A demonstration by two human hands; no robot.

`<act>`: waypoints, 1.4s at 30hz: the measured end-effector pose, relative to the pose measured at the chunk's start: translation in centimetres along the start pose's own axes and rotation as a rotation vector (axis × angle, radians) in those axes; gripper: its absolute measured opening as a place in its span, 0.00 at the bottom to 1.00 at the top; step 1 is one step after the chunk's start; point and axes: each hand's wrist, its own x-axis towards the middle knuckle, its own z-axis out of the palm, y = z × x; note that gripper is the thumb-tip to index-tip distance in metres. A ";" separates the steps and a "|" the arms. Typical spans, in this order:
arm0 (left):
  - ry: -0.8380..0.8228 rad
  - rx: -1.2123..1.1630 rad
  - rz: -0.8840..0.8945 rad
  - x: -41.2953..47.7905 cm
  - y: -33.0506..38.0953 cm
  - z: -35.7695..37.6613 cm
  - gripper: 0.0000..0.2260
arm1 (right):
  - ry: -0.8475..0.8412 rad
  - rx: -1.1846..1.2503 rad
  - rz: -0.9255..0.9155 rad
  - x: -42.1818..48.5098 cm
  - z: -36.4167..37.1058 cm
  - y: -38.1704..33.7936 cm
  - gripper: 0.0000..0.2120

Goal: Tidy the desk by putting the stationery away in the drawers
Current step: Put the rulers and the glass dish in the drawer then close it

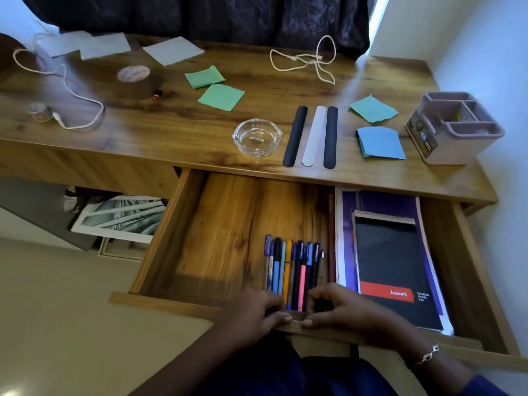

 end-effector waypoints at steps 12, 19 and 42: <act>-0.025 -0.129 -0.007 -1.2 -0.3 0.6 0.06 | -0.100 -0.034 -0.037 -0.2 0.8 0.1 0.07; 0.559 -0.681 0.009 2.2 0.0 -7.1 0.07 | 0.126 0.103 -0.226 1.7 -4.6 -3.1 0.08; 0.510 -1.269 -0.157 14.5 0.0 -21.0 0.32 | 0.665 0.663 -0.227 15.6 -14.5 -14.6 0.21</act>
